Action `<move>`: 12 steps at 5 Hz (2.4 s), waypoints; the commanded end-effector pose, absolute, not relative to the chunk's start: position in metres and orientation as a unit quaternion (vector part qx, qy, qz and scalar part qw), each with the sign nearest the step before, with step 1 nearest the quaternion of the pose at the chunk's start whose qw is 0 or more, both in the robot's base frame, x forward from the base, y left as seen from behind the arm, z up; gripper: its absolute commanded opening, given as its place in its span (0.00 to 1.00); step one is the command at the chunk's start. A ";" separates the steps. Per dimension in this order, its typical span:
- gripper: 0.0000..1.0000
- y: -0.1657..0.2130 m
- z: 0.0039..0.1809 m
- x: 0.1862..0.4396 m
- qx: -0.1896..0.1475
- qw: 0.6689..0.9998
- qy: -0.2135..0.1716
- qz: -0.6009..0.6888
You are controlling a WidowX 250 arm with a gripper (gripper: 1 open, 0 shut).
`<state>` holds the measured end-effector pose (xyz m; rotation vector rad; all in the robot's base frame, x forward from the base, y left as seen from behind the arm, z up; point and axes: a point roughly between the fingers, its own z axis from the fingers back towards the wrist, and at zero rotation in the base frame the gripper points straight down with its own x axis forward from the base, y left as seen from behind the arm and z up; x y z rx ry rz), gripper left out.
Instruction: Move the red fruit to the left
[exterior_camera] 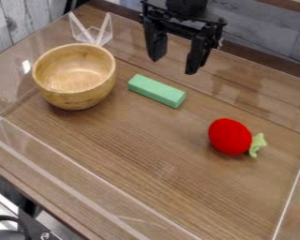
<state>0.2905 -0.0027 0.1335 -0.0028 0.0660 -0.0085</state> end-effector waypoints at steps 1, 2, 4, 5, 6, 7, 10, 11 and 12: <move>1.00 -0.010 0.130 0.281 -0.005 0.999 0.042 0.034; 1.00 -0.040 0.115 0.271 -0.017 0.996 0.037 0.074; 1.00 -0.083 0.096 0.279 -0.045 0.984 0.002 0.172; 1.00 -0.084 0.091 0.288 -0.055 0.970 -0.019 0.237; 1.00 -0.085 0.083 0.289 -0.056 0.953 -0.032 0.296; 1.00 -0.086 0.076 0.290 -0.056 0.940 -0.042 0.334; 1.00 -0.088 0.061 0.302 -0.048 0.912 -0.066 0.402; 1.00 -0.085 0.064 0.310 -0.050 0.907 -0.075 0.412; 1.00 -0.096 0.077 0.314 -0.049 0.912 -0.080 0.399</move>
